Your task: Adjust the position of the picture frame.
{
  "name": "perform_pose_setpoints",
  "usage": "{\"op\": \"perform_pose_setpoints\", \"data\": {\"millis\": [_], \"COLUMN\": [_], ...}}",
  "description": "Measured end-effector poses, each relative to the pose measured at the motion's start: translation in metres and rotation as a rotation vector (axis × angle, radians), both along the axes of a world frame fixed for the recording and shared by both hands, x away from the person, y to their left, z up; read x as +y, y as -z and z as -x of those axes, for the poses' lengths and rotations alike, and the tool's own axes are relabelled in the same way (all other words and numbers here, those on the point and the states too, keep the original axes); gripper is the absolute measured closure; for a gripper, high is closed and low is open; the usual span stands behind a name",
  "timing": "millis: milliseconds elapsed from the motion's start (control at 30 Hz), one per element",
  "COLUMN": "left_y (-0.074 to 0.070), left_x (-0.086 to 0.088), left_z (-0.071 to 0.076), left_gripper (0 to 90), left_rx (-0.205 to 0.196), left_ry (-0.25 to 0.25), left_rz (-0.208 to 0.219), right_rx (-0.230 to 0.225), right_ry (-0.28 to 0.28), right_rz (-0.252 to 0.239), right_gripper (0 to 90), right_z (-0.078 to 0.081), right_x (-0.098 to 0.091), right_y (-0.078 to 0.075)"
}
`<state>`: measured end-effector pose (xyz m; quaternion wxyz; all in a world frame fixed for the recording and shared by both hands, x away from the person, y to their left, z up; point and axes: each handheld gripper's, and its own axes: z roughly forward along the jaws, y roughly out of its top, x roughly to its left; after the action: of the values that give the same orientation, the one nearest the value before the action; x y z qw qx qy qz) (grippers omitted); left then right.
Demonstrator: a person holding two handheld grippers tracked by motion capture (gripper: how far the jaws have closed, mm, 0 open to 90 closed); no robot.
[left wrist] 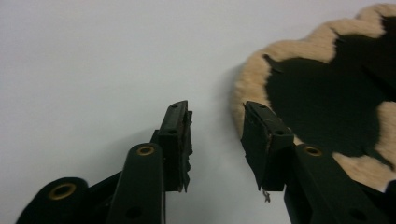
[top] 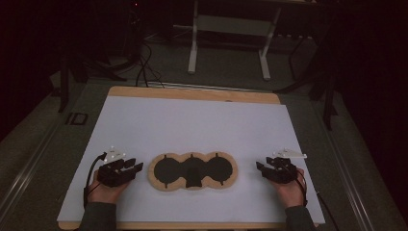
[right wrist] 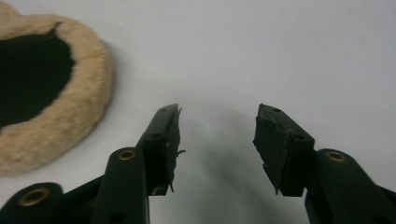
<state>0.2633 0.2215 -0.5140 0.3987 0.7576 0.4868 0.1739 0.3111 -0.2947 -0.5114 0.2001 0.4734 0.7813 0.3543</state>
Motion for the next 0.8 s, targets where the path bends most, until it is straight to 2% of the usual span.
{"op": "perform_pose_setpoints", "data": {"millis": [167, 267, 367, 467, 567, 800], "left_y": [-0.003, -0.003, -0.001, 0.003, 0.006, 0.007], "left_x": [-0.003, -0.007, -0.013, -0.021, -0.026, -0.026], "left_z": [0.004, 0.005, 0.006, 0.006, 0.005, 0.009], "left_gripper": [65.5, 70.3, 77.7, 89.9, 90.0, 90.0], "left_rx": [-0.013, -0.008, 0.009, 0.04, 0.06, 0.073], "left_ry": [0.058, 0.093, 0.145, 0.18, 0.199, 0.199], "left_rz": [0.013, 0.003, -0.031, -0.072, -0.107, -0.118], "right_rx": [0.008, 0.019, 0.022, 0.023, 0.023, 0.026], "right_ry": [-0.043, -0.067, -0.09, -0.107, -0.132, -0.201], "right_rz": [-0.041, -0.056, -0.062, -0.051, -0.03, -0.018], "right_gripper": [58.1, 62.0, 66.2, 73.6, 80.6, 87.7], "right_z": [0.003, 0.004, 0.005, 0.006, 0.008, 0.012], "right_x": [0.005, 0.008, 0.012, 0.016, 0.023, 0.037], "right_y": [-0.002, -0.002, -0.002, -0.002, -0.002, -0.001]}}
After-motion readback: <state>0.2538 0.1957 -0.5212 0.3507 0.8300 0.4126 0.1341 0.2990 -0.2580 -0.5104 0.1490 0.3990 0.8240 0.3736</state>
